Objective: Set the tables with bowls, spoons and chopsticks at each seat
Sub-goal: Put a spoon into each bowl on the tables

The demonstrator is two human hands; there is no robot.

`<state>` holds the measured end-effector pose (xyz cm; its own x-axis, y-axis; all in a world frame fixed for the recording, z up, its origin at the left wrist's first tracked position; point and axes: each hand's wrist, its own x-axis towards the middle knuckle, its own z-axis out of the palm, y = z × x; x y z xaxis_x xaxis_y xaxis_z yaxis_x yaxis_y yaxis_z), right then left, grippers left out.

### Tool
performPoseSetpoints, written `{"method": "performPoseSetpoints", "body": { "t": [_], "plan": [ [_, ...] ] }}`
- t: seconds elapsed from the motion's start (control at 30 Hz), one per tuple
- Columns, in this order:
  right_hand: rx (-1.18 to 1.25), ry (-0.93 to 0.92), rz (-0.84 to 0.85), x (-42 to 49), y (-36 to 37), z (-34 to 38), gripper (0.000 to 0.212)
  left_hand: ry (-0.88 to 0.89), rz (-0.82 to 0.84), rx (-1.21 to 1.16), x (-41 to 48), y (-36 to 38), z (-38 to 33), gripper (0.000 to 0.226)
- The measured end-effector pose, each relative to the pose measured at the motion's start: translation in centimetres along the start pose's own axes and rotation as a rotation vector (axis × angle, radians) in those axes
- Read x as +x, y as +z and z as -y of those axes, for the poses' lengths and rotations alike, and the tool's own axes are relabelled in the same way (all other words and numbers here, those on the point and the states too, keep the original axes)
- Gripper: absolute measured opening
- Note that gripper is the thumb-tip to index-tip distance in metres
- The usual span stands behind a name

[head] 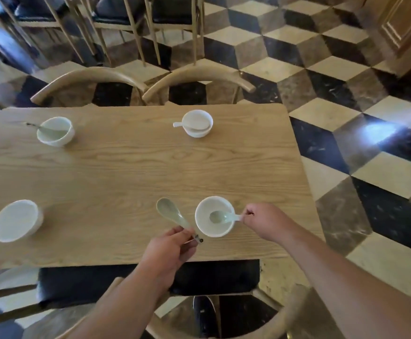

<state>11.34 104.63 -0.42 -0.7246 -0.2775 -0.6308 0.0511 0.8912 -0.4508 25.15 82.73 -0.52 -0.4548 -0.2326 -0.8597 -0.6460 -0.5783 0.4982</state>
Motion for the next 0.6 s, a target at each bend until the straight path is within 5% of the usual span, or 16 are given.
{"method": "performPoseSetpoints", "body": {
  "t": [0.3,0.47,0.6],
  "plan": [
    [-0.092,0.088,0.009,3.2,1.4,1.0,0.016,-0.073,0.024,-0.048,1.2,0.3,-0.9,0.015],
    [-0.186,-0.010,-0.276,-0.3,1.4,5.1,0.036,-0.071,0.067,-0.128,0.6,-1.1,-2.7,0.018],
    [0.281,-0.066,0.040,-3.1,4.9,14.1,0.016,-0.041,0.081,-0.251,-0.1,-4.2,-4.6,0.016]
  ]
}}
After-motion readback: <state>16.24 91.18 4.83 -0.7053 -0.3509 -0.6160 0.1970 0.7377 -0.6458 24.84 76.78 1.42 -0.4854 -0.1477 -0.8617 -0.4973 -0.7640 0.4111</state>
